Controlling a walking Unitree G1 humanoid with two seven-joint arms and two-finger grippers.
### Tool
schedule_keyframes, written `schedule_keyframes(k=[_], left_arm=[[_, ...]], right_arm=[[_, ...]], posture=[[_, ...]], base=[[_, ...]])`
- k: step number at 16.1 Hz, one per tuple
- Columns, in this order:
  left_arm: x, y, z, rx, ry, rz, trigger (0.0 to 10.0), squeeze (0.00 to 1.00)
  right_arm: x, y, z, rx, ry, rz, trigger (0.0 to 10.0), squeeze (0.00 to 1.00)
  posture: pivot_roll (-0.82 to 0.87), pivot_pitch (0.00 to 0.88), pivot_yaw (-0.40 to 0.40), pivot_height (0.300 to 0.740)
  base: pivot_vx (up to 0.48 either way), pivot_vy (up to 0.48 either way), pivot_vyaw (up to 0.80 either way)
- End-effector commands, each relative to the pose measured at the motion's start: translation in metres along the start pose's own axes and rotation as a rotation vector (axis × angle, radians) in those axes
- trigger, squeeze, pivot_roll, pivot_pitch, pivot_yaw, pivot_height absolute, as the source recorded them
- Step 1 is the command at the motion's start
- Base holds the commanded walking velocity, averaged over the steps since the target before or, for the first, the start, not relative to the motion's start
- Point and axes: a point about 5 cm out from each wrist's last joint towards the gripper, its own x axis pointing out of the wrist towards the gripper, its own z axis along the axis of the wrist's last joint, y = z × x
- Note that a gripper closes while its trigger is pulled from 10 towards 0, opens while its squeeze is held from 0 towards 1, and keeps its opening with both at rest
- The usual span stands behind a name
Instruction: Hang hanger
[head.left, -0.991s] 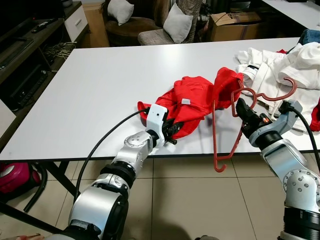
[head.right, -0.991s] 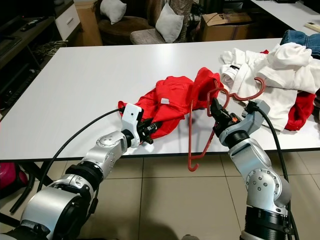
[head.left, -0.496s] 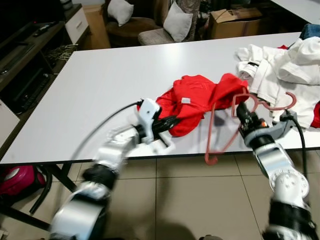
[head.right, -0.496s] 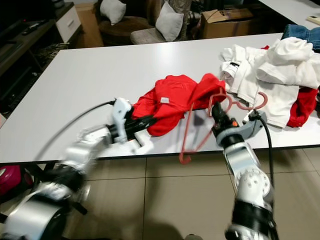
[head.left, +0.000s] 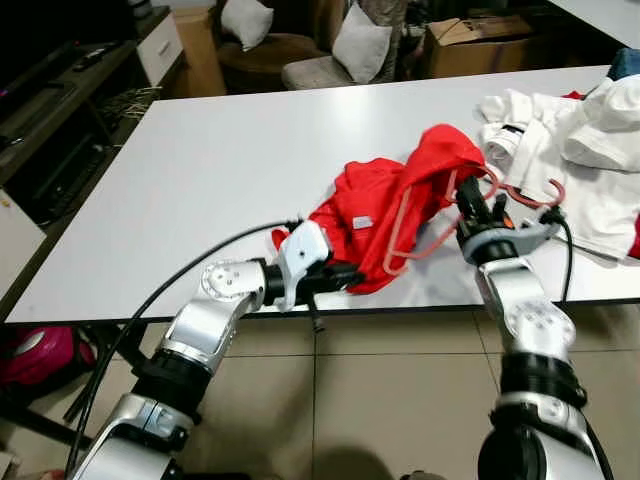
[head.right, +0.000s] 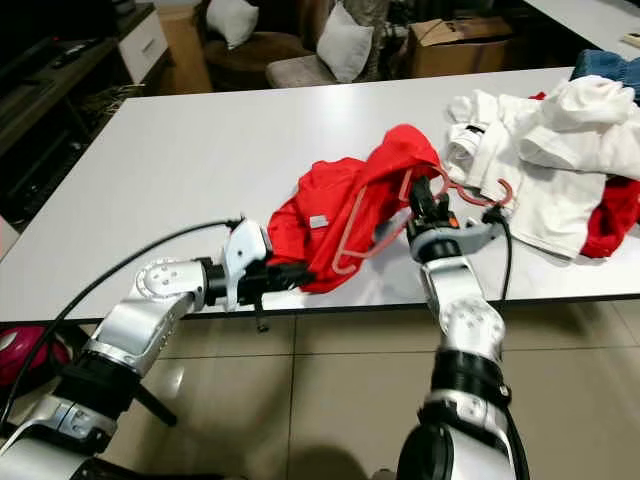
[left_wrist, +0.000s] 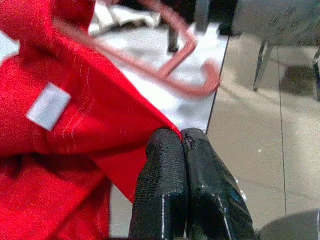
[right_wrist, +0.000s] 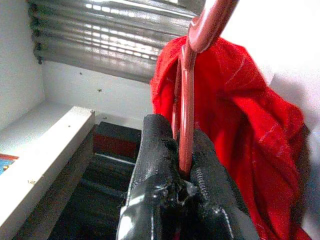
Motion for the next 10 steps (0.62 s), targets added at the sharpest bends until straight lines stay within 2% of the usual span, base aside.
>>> schedule_keyframes(k=[1,5,8,10], left_arm=[[-0.002,-0.002,0.008,-0.025,-0.04,-0.007,0.0,0.0],[-0.001,0.001,0.014,-0.03,-0.064,0.043,0.0,0.0],[-0.002,-0.016,0.021,-0.029,-0.058,-0.095,0.0,0.0],[0.002,-0.025,0.02,-0.005,-0.027,-0.157,0.0,0.0]], right_arm=[[0.008,0.003,-0.004,-0.049,0.003,0.0,10.0,0.0],[0.012,0.001,-0.007,-0.101,0.007,-0.014,10.0,0.0],[0.015,-0.003,-0.002,-0.057,-0.045,-0.041,10.0,0.0],[0.018,-0.003,-0.004,-0.062,-0.045,-0.053,10.0,0.0]], posture=[[-0.17,0.0,0.119,0.74],[-0.17,0.0,0.115,0.74],[-0.17,0.0,0.118,0.74],[-0.17,0.0,0.12,0.74]], base=[[0.0,0.0,0.0],[0.0,0.0,0.0],[0.0,0.0,0.0],[0.0,0.0,0.0]])
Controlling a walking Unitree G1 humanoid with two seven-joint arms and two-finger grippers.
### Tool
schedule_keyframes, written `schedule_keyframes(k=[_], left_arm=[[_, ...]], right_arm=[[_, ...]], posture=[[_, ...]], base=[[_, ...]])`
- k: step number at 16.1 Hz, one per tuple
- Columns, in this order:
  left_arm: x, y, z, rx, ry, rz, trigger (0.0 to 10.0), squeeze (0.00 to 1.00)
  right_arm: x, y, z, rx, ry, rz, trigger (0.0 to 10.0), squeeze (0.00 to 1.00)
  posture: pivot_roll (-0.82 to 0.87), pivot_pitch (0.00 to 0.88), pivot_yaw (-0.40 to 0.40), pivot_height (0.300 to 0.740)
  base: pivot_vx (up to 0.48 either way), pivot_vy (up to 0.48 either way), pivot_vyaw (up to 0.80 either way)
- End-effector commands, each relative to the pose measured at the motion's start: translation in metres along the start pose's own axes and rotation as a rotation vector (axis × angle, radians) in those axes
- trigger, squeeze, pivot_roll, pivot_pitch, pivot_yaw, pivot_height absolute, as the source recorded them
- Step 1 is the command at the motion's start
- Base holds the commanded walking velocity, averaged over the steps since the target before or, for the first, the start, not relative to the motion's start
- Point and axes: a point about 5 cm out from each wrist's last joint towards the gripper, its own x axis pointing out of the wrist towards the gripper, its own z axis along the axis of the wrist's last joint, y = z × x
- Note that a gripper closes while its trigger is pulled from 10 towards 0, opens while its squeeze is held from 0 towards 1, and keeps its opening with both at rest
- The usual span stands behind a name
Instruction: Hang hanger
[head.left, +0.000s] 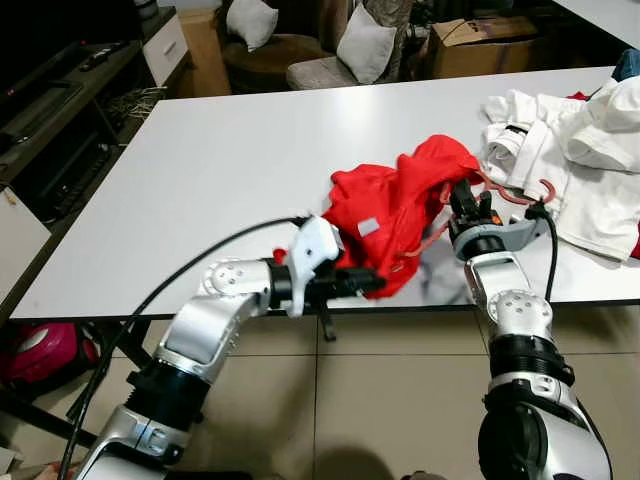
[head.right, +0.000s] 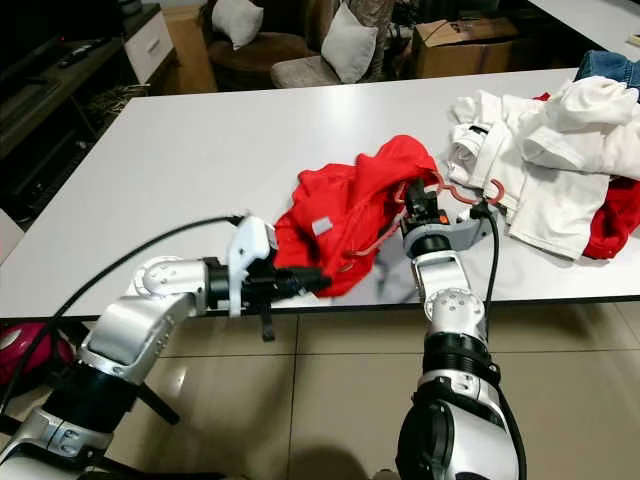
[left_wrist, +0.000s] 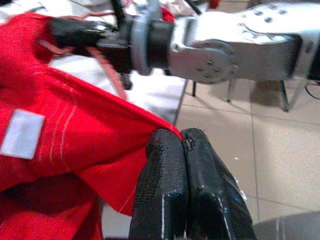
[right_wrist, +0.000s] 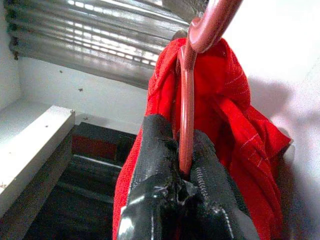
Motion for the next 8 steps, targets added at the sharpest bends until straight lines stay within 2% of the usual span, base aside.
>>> schedule_keyframes(k=[1,3,5,7,8], left_arm=[[0.004,-0.008,0.003,0.021,0.009,-0.061,0.0,0.0],[0.012,-0.009,0.007,0.024,-0.003,-0.057,0.0,0.0],[0.022,-0.01,0.014,0.027,-0.028,-0.038,0.0,0.0],[0.032,-0.014,0.02,0.038,-0.039,-0.043,0.0,0.0],[0.037,-0.015,0.02,0.047,-0.038,-0.028,3.2,0.0]], right_arm=[[0.006,0.009,0.001,0.009,-0.029,0.019,10.0,0.0],[0.009,0.01,-0.003,-0.009,-0.022,0.006,10.0,0.0],[0.012,0.014,-0.01,0.02,-0.015,0.022,10.0,0.0],[0.014,0.015,-0.013,0.011,-0.035,0.003,10.0,0.0],[0.015,0.016,-0.012,0.027,-0.044,0.009,10.0,0.0]], posture=[[-0.17,0.0,0.121,0.74],[-0.17,0.0,0.121,0.74],[-0.17,0.0,0.118,0.74],[-0.17,0.0,0.122,0.74],[-0.17,0.0,0.124,0.74]], base=[[0.0,0.0,0.0],[0.0,0.0,0.0],[0.0,0.0,0.0],[0.0,0.0,0.0],[0.0,0.0,0.0]])
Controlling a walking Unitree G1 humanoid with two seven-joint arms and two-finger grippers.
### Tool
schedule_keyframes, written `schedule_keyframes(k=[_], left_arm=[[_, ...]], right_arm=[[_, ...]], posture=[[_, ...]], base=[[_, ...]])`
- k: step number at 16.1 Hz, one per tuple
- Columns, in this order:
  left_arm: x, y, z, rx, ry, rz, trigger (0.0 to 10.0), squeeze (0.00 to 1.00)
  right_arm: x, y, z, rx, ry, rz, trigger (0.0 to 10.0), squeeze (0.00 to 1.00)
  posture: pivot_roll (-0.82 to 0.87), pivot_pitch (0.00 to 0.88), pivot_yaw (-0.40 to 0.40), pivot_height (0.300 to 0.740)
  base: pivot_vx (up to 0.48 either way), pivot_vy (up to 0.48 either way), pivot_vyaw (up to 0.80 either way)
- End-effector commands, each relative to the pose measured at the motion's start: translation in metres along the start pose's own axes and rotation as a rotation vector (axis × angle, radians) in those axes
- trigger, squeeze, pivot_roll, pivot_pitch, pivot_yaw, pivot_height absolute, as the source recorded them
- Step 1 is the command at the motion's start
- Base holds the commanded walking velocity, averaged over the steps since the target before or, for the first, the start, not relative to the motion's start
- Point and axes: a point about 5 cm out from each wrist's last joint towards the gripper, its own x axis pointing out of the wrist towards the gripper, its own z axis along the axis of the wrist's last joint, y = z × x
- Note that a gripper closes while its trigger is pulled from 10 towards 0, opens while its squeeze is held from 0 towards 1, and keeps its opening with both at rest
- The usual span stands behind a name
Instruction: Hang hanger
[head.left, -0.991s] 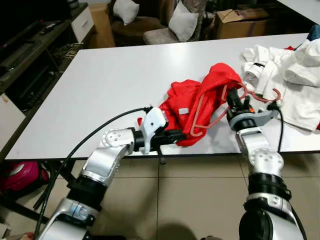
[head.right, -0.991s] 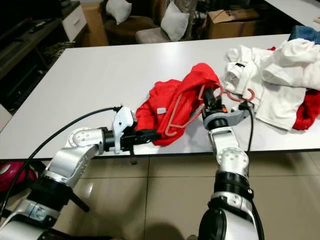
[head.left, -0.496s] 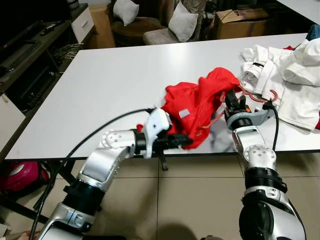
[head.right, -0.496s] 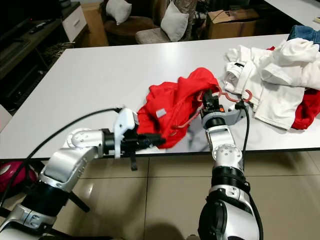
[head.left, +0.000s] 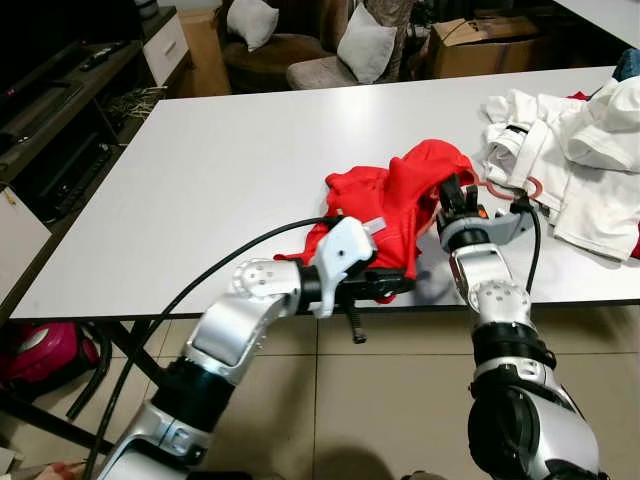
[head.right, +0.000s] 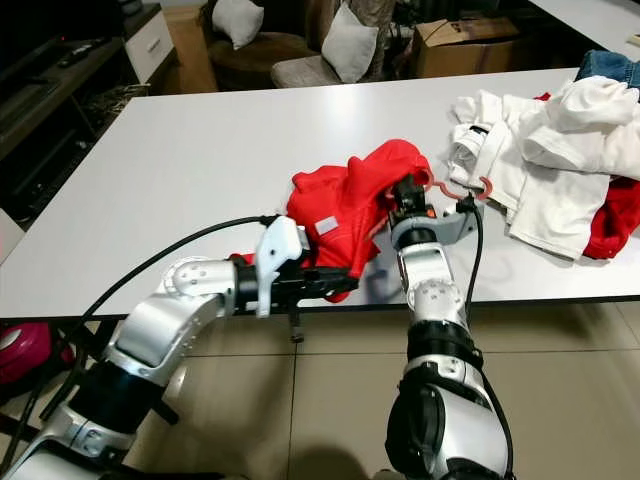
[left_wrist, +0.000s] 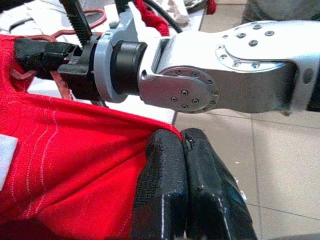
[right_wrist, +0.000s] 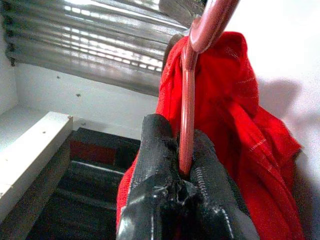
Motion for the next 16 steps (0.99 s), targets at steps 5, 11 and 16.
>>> schedule_keyframes(k=[5,11,16], left_arm=[[0.014,-0.009,0.018,0.001,-0.074,-0.045,10.0,1.0],[0.01,-0.005,0.013,0.002,-0.03,-0.021,10.0,1.0],[-0.024,0.023,0.016,-0.032,-0.075,0.136,10.0,1.0]], right_arm=[[0.007,0.014,0.001,0.003,-0.01,0.054,10.0,0.0],[0.012,0.022,0.011,0.009,-0.039,0.092,10.0,0.0],[0.009,0.017,0.024,-0.039,-0.03,0.098,10.0,0.0]], posture=[[-0.17,0.0,0.122,0.74],[-0.16,0.0,0.104,0.74],[-0.15,0.0,0.098,0.74]], base=[[0.0,0.0,0.0],[0.0,0.0,0.0],[0.0,0.0,0.0]])
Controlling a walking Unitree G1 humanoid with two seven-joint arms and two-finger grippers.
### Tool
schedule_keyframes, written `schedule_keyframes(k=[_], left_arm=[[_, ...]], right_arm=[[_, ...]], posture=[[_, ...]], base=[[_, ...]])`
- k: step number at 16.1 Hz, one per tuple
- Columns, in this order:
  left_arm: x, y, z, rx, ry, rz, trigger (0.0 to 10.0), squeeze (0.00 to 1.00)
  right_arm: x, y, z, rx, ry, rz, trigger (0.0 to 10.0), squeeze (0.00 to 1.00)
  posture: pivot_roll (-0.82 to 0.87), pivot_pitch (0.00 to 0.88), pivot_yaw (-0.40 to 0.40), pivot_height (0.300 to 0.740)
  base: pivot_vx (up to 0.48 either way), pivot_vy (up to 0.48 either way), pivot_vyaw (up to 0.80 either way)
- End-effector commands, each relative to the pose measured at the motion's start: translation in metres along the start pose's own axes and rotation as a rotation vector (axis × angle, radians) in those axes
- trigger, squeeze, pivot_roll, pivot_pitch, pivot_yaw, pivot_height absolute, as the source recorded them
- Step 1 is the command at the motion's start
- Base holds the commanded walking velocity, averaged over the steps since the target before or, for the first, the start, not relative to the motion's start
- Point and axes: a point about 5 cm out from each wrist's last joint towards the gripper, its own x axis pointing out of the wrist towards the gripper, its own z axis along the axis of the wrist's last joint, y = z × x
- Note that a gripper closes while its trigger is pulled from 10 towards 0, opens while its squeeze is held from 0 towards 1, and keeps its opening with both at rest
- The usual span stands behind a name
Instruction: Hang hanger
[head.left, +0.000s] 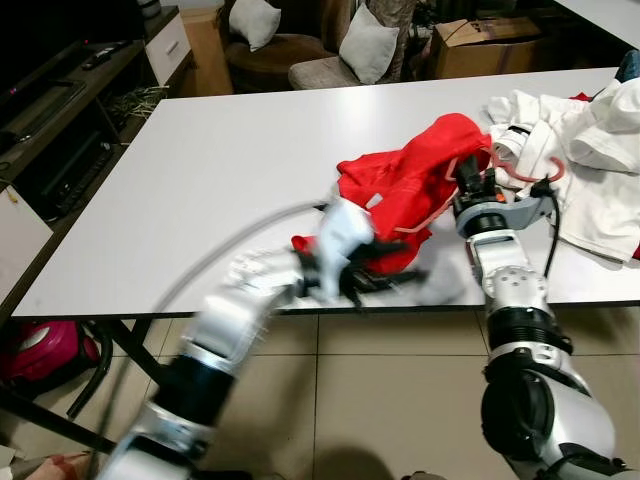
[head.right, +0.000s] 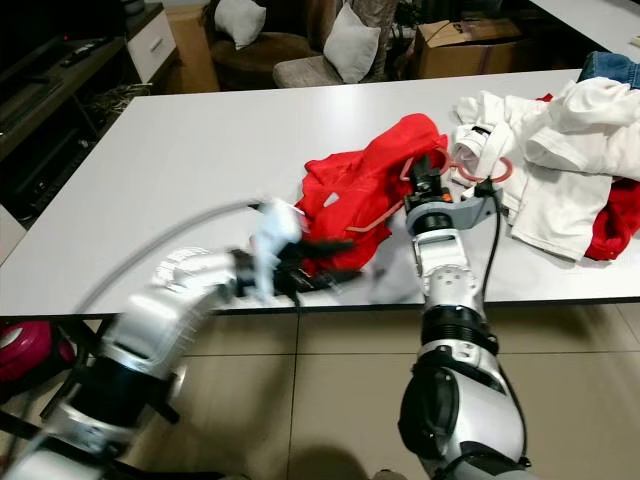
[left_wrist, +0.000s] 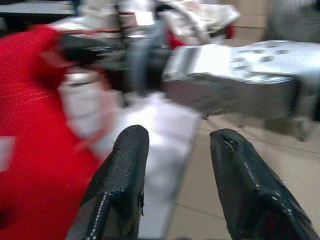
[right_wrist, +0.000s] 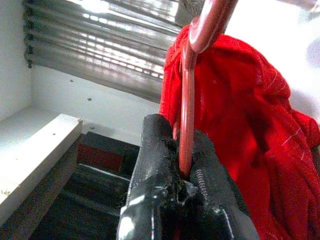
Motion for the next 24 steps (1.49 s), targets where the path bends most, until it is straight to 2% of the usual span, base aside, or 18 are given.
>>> schedule_keyframes(k=[1,2,4,7,8,9,11,12,13,14,15,16,18,24], left_arm=[[-0.005,0.007,0.005,0.01,-0.01,0.033,10.0,1.0],[-0.013,0.017,0.0,0.026,0.028,0.094,10.0,1.0],[-0.016,0.026,-0.011,0.053,0.096,0.171,10.0,1.0],[0.002,0.021,-0.029,0.0,0.112,0.197,10.0,1.0],[0.008,0.024,-0.033,0.001,0.121,0.243,10.0,0.06],[0.01,0.026,-0.034,0.006,0.127,0.263,10.0,0.0],[0.018,0.031,-0.04,-0.013,0.134,0.302,10.0,0.0],[0.024,0.03,-0.041,-0.063,0.102,0.294,10.0,0.0],[0.026,0.03,-0.042,-0.072,0.095,0.295,10.0,0.0],[0.03,0.032,-0.045,-0.067,0.105,0.32,7.6,0.0],[0.032,0.035,-0.047,-0.062,0.115,0.363,0.7,0.0],[0.033,0.038,-0.048,-0.063,0.115,0.397,0.0,0.0],[0.034,0.041,-0.047,-0.076,0.099,0.422,0.0,0.0],[0.039,0.037,-0.048,-0.124,0.031,0.373,0.0,0.0]], right_arm=[[0.002,0.006,-0.001,0.004,0.003,0.034,10.0,0.0],[0.002,0.006,0.0,0.005,-0.003,0.038,10.0,0.0],[0.001,0.005,0.0,0.005,-0.004,0.039,10.0,0.0],[0.002,0.007,-0.004,0.007,0.008,0.047,10.0,0.0],[0.003,0.009,-0.005,0.01,0.012,0.052,10.0,0.0],[0.003,0.009,-0.005,0.011,0.013,0.054,10.0,0.0],[0.003,0.012,-0.005,0.021,0.012,0.07,10.0,0.0],[0.003,0.013,-0.006,0.023,0.012,0.073,10.0,0.0],[0.003,0.013,-0.006,0.024,0.012,0.073,10.0,0.0],[0.002,0.012,-0.006,0.027,0.01,0.073,10.0,0.0],[0.002,0.012,-0.006,0.03,0.007,0.074,10.0,0.0],[0.001,0.012,-0.006,0.032,0.005,0.075,10.0,0.0],[0.001,0.012,-0.005,0.035,-0.001,0.076,10.0,0.0],[-0.001,0.01,-0.004,0.041,-0.006,0.071,10.0,0.0]], posture=[[-0.15,0.0,0.098,0.74],[-0.15,0.0,0.096,0.74],[-0.15,0.0,0.094,0.74],[-0.15,0.0,0.088,0.74],[-0.15,0.0,0.088,0.74],[-0.15,0.0,0.088,0.74],[-0.16,0.0,0.093,0.74],[-0.16,0.0,0.096,0.74],[-0.16,0.0,0.097,0.74],[-0.16,0.0,0.101,0.74],[-0.17,0.0,0.105,0.74],[-0.17,0.0,0.108,0.74],[-0.18,0.0,0.113,0.74],[-0.18,0.0,0.112,0.74]], base=[[0.0,0.0,0.0],[0.0,0.0,0.0],[0.0,0.0,0.0],[0.0,0.0,0.0],[0.0,0.0,0.0],[0.0,0.0,0.0],[0.0,0.0,0.0],[0.0,0.0,0.0],[0.0,0.0,0.0],[0.0,0.0,0.0],[0.0,0.0,0.0],[0.0,0.0,0.0],[0.0,0.0,0.0],[0.0,0.0,0.0]])
